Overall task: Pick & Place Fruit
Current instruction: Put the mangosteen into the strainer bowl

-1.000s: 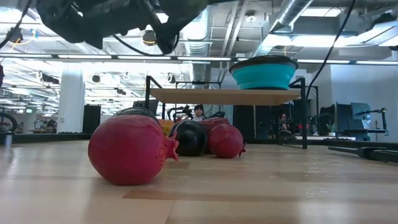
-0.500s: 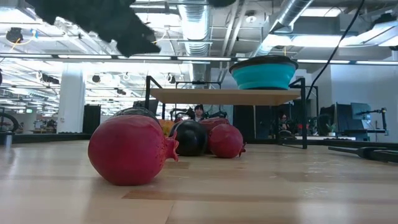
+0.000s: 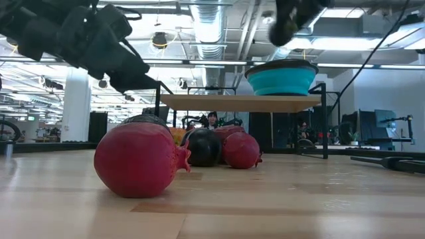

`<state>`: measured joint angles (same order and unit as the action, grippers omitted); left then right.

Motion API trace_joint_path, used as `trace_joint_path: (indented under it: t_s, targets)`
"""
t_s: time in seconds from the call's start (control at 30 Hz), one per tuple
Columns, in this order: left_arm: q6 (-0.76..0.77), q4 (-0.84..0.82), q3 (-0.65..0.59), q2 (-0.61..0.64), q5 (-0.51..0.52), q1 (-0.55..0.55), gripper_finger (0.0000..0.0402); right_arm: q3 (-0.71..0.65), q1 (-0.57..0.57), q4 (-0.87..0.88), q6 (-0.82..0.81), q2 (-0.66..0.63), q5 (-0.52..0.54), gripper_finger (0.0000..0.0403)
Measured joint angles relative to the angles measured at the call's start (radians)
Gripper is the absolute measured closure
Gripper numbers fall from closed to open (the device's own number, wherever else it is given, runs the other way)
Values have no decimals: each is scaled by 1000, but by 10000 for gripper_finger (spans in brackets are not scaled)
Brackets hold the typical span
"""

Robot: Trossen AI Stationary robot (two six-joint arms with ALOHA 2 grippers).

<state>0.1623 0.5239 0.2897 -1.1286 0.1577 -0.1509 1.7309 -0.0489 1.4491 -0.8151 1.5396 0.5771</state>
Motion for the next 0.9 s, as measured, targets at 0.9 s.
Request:
trace_joint_path:
  t_s: [0.9]
  targets:
    - [3,72,0,0,-1,0,101,14,-529,71,355,93,-374,138]
